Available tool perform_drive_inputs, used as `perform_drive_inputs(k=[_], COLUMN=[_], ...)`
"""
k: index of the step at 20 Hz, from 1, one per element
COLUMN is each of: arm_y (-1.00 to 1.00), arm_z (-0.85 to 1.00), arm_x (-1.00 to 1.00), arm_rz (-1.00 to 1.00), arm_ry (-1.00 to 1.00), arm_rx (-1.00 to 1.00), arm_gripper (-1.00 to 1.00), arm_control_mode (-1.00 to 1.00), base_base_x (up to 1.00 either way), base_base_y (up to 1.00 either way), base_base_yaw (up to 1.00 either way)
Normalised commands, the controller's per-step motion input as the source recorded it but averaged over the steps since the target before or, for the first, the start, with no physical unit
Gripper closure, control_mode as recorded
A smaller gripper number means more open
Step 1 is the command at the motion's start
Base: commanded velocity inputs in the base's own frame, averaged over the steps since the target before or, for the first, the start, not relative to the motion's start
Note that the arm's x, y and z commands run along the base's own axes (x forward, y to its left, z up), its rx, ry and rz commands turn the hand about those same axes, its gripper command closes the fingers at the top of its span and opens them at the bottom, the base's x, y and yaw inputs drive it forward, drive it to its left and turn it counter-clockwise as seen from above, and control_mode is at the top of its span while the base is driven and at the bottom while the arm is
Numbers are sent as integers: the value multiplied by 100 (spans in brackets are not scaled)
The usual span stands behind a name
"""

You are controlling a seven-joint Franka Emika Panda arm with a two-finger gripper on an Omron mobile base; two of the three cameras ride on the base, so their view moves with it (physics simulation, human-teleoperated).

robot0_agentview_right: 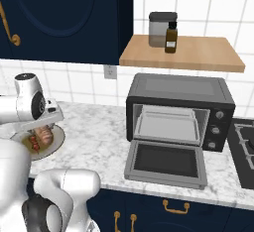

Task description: Pick up the kebab skewer and baguette bread, and place them inside the toaster oven. Close the toaster oven door and start by setting the timer.

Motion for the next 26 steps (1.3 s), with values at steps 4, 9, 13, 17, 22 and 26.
perform_drive_inputs(k=[4, 9, 13, 17, 22, 26], arm_y=[-99, -100, -99, -95, -100, -96], arm_z=[36, 41, 53, 51, 38, 35], arm_x=[-4, -19, -24, -3, -7, -3], arm_rz=[0, -2, -22, -28, -34, -38], arm_ry=[-2, -3, 0, 0, 0, -1], arm_rx=[14, 14, 21, 22, 25, 27], arm_gripper=[100, 100, 100, 100, 100, 100], arm_control_mode=[-100, -100, -100, -100, -100, -100], base_base_x=[0, 0, 0, 0, 0, 0], base_base_y=[0, 0, 0, 0, 0, 0], base_base_yaw=[0, 0, 0, 0, 0, 0])
